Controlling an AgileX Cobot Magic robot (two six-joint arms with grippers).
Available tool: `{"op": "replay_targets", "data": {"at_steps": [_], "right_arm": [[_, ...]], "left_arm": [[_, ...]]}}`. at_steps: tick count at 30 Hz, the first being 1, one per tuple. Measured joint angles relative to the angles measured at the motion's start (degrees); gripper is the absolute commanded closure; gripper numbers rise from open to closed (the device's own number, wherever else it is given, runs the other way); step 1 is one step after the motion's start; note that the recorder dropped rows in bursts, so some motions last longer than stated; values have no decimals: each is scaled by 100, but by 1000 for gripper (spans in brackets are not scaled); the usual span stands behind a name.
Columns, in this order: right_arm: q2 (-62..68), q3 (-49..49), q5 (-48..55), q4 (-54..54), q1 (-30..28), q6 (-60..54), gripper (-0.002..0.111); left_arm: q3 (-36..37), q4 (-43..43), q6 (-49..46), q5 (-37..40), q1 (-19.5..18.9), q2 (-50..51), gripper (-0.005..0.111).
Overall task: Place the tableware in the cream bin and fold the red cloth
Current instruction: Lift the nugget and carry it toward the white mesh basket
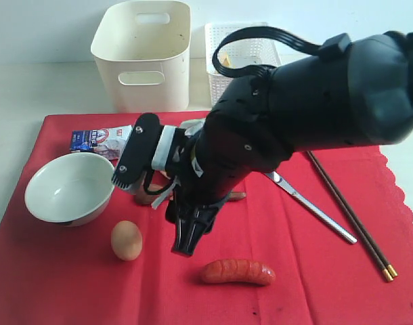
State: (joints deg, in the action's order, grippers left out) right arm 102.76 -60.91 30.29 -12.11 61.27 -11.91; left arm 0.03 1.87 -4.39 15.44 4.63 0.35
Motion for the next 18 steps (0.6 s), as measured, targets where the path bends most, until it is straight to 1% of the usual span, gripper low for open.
{"op": "replay_targets", "data": {"at_steps": [5,13,18], "right_arm": [[-143,0,0,-1127,0,1191,108],[-141,0,0,-1680,0,2082,108],[-141,0,9,-2398,0,3105,108]], "left_arm": [[0,0,0,0,0,0,106],[0,0,0,0,0,0,106],[0,0,0,0,0,0,106]]}}
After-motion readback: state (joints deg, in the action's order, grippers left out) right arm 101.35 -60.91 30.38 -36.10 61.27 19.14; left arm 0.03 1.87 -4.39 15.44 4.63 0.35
